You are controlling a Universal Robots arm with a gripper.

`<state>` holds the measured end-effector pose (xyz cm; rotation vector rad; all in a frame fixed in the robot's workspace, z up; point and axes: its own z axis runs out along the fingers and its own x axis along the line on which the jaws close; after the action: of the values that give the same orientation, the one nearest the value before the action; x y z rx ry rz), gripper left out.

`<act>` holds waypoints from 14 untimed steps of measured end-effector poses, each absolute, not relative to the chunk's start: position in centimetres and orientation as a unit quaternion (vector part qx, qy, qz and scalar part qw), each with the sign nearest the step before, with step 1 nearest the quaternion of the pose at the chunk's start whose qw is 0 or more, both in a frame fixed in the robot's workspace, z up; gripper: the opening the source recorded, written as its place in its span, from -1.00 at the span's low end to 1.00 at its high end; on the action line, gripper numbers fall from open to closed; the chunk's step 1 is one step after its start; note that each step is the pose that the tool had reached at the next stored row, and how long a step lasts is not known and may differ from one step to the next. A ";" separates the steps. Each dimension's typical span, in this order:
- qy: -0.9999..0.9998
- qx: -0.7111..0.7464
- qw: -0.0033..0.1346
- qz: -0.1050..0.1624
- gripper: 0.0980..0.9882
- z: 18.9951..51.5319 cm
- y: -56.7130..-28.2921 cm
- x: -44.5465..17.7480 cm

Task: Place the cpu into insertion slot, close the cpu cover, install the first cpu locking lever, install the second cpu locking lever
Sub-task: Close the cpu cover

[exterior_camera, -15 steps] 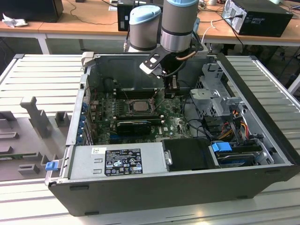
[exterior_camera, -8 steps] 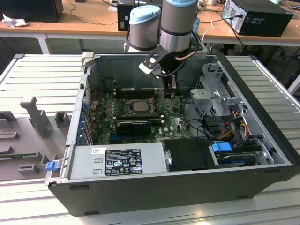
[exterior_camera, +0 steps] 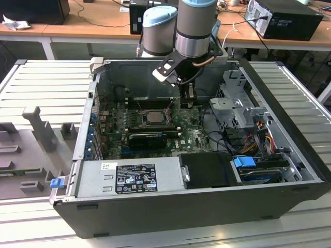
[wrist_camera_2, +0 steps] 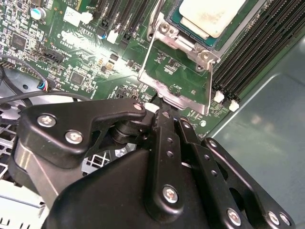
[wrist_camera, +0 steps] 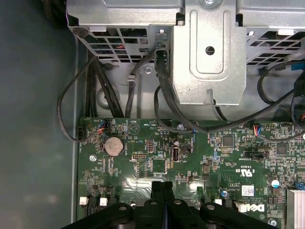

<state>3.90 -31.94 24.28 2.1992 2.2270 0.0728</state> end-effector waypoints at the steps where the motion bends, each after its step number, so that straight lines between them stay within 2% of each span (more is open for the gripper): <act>1: 0.711 0.702 0.005 0.023 -0.98 24.3 -31.9 3.8; 14: 0.711 0.702 0.005 0.023 -0.98 24.3 -31.9 3.3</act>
<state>3.32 -31.94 24.28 2.1992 2.2270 0.0728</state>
